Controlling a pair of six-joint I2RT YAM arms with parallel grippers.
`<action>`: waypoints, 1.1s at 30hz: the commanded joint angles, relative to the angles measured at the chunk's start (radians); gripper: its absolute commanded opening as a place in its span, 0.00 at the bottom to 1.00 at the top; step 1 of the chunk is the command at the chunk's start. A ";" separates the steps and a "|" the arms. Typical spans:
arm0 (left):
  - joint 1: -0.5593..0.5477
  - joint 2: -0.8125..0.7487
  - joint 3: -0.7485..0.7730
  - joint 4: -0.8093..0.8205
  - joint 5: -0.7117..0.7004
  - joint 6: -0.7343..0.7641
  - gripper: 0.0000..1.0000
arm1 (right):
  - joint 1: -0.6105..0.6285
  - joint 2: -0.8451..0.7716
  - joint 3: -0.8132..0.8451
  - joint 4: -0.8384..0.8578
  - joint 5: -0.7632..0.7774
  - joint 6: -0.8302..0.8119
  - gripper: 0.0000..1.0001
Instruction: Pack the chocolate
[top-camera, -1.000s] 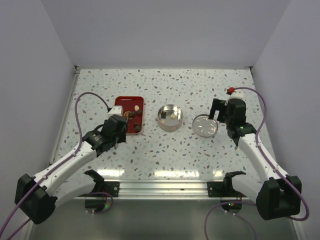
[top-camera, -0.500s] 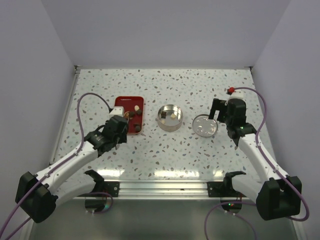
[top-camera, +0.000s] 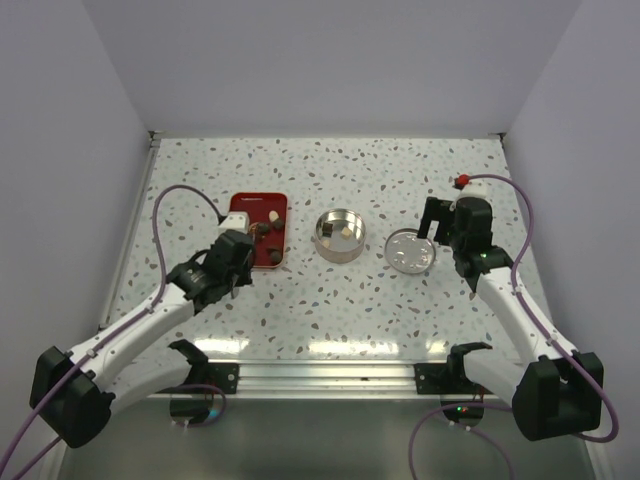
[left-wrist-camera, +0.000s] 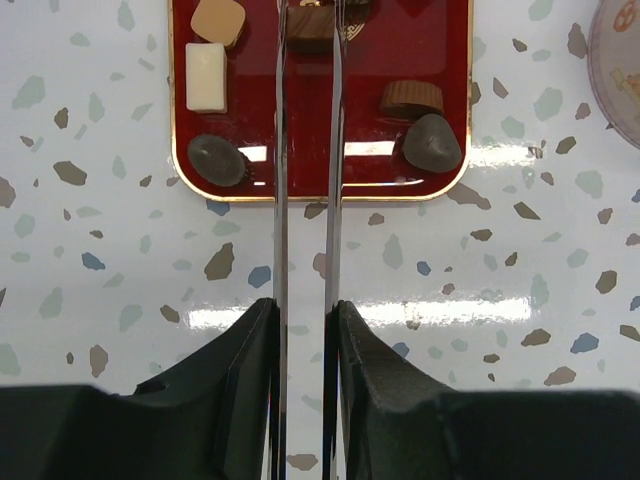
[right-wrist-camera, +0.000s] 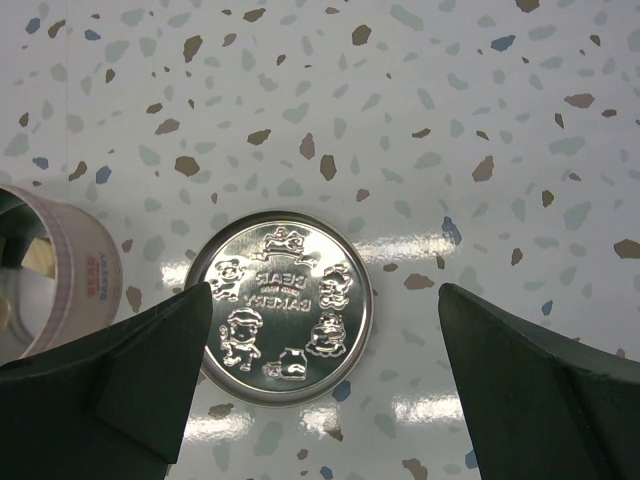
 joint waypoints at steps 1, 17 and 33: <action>0.004 -0.039 0.074 0.004 0.013 0.021 0.25 | 0.001 -0.011 0.036 -0.005 -0.006 0.002 0.99; -0.233 0.131 0.275 0.120 0.017 0.063 0.24 | 0.003 -0.004 0.038 -0.008 -0.002 0.000 0.99; -0.344 0.278 0.366 0.212 0.036 0.087 0.40 | 0.001 0.004 0.039 -0.005 -0.003 0.000 0.99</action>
